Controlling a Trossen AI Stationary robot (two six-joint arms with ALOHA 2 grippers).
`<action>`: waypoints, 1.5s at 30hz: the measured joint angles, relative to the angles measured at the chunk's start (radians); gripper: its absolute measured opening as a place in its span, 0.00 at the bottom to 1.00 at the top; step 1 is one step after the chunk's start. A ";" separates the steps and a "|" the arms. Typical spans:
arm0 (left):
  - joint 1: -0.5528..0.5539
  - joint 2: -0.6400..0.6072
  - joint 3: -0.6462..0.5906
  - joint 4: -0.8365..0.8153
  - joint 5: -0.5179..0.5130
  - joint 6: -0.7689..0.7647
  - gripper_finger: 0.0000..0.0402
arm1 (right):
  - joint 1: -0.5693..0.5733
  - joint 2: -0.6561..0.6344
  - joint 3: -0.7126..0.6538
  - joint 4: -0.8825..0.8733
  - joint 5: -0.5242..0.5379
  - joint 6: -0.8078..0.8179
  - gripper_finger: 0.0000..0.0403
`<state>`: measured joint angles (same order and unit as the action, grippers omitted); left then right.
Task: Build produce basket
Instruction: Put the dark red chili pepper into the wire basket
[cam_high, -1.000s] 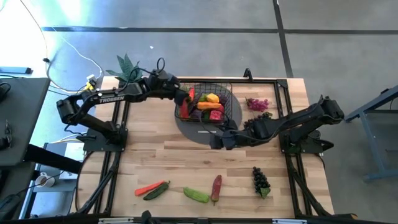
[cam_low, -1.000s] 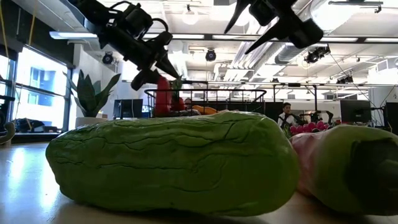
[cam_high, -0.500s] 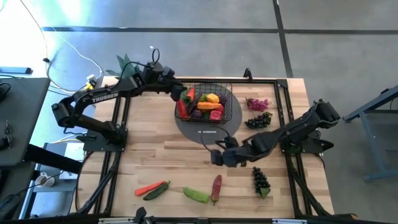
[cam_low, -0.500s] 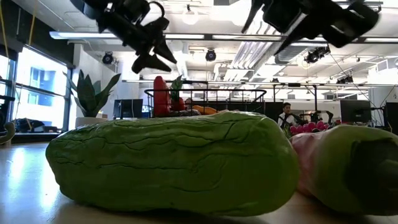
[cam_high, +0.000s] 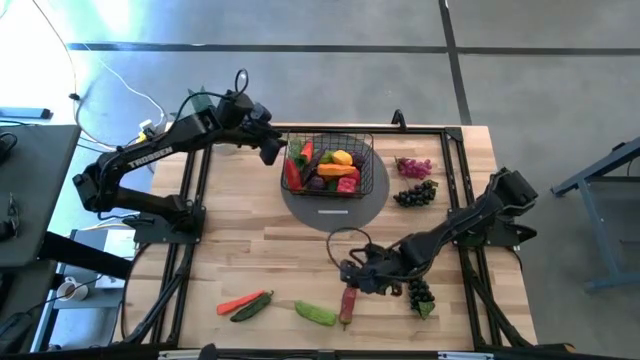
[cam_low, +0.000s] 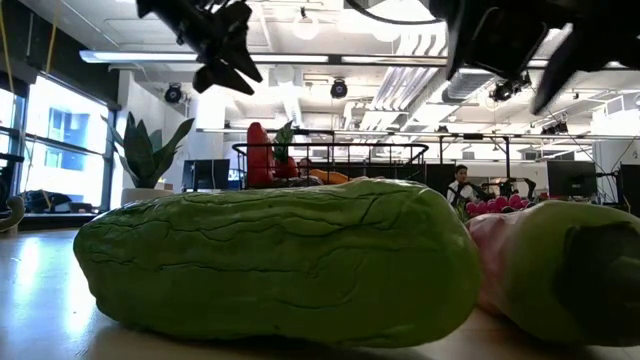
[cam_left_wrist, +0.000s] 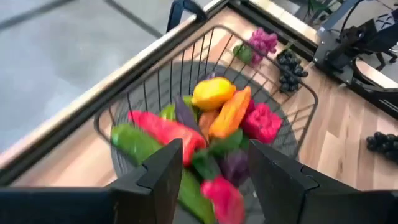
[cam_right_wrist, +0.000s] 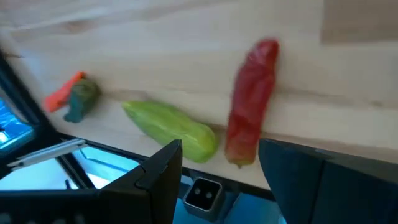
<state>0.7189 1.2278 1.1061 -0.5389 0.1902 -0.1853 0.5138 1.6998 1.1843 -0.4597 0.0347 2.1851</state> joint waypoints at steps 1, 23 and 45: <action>0.000 -0.010 0.000 -0.019 0.000 -0.005 0.42 | 0.005 0.011 0.000 0.011 -0.010 0.013 0.48; -0.012 -0.095 0.000 -0.334 -0.105 -0.020 0.42 | 0.012 0.186 0.000 0.134 -0.118 0.086 0.48; -0.014 -0.095 0.000 -0.333 -0.112 0.032 0.42 | -0.010 0.245 0.000 0.097 -0.068 0.069 0.37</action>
<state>0.7044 1.1332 1.1061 -0.8719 0.0784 -0.1532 0.5037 1.9450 1.1839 -0.3630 -0.0334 2.2546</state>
